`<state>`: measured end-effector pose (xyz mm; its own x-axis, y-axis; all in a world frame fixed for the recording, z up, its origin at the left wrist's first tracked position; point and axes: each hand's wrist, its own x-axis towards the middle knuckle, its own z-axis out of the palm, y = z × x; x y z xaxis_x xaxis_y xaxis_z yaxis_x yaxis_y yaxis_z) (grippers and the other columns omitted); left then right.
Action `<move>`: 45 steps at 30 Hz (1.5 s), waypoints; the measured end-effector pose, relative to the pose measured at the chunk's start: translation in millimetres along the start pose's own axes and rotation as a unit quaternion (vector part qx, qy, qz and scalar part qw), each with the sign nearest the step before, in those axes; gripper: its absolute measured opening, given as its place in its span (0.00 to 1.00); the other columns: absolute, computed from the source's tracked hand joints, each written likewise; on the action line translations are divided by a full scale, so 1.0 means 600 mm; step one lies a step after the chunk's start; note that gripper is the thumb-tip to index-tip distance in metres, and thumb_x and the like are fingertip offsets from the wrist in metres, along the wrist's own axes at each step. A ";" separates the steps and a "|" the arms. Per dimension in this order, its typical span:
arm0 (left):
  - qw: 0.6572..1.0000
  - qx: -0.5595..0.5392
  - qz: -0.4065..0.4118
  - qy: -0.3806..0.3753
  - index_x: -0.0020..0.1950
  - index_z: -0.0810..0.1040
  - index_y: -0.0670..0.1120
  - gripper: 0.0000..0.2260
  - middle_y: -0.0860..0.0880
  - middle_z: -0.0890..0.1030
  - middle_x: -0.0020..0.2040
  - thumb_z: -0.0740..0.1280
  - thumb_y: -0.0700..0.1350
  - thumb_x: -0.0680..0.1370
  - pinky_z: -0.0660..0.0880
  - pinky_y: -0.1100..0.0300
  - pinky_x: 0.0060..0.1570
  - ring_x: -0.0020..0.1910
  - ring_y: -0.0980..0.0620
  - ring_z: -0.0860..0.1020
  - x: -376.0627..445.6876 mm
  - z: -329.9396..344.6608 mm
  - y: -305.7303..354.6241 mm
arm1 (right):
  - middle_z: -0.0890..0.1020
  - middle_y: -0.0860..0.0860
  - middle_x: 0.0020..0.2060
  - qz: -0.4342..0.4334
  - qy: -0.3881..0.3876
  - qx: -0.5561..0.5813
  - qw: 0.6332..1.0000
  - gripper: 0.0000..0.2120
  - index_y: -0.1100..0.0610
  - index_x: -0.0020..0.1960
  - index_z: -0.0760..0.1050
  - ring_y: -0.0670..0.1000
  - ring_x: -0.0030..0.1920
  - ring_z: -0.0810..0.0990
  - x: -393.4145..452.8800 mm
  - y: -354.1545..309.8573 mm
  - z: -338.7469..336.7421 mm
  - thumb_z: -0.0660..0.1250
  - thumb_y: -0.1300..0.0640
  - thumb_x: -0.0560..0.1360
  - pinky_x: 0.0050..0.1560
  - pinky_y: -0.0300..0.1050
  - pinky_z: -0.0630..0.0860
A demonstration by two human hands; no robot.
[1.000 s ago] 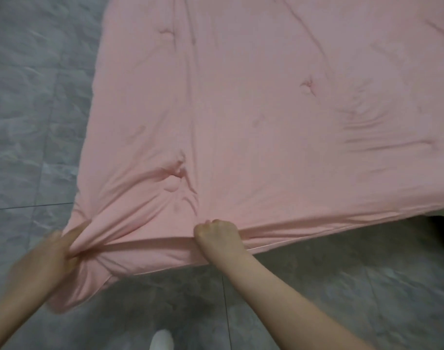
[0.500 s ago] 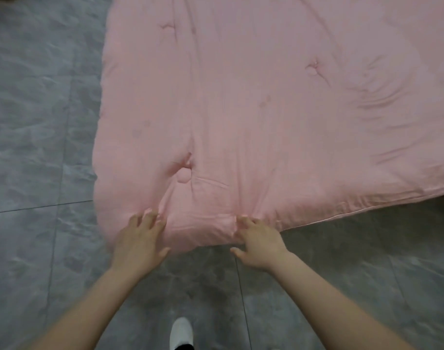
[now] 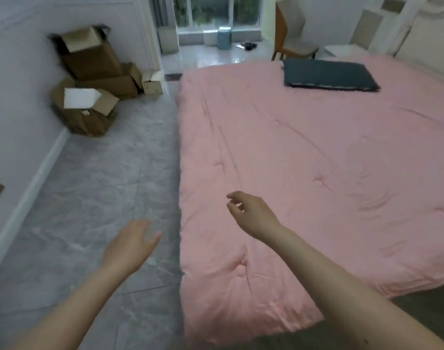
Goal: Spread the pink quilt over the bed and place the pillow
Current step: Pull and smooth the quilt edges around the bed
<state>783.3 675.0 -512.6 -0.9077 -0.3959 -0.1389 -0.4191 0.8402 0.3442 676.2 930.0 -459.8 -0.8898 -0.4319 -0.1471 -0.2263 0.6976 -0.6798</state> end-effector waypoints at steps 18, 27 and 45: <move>0.986 -0.096 0.015 0.132 0.66 0.73 0.49 0.17 0.48 0.74 0.64 0.64 0.50 0.77 0.72 0.50 0.59 0.59 0.47 0.75 0.421 -0.374 -0.098 | 0.79 0.50 0.58 -0.011 0.097 0.032 0.995 0.16 0.52 0.65 0.72 0.51 0.56 0.77 0.473 -0.304 -0.059 0.59 0.52 0.78 0.57 0.45 0.72; 0.983 -0.041 0.180 0.009 0.60 0.78 0.50 0.15 0.51 0.77 0.61 0.69 0.49 0.74 0.72 0.53 0.60 0.61 0.48 0.75 0.667 -0.251 -0.080 | 0.74 0.50 0.64 0.142 0.128 0.025 0.981 0.21 0.51 0.70 0.64 0.51 0.61 0.75 0.598 -0.192 0.014 0.58 0.50 0.78 0.59 0.47 0.71; 0.656 0.216 0.690 -0.217 0.49 0.82 0.54 0.41 0.49 0.82 0.54 0.75 0.65 0.37 0.80 0.50 0.45 0.51 0.47 0.81 0.753 0.226 0.015 | 0.58 0.47 0.75 0.591 0.142 -0.024 0.794 0.35 0.45 0.74 0.57 0.50 0.72 0.62 0.329 0.036 0.395 0.56 0.31 0.71 0.68 0.46 0.64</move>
<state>366.8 554.2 -698.4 -0.3097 0.9159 -0.2555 0.9262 0.3514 0.1370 589.8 724.3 -673.9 -0.5440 0.6814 -0.4897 0.8241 0.5437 -0.1590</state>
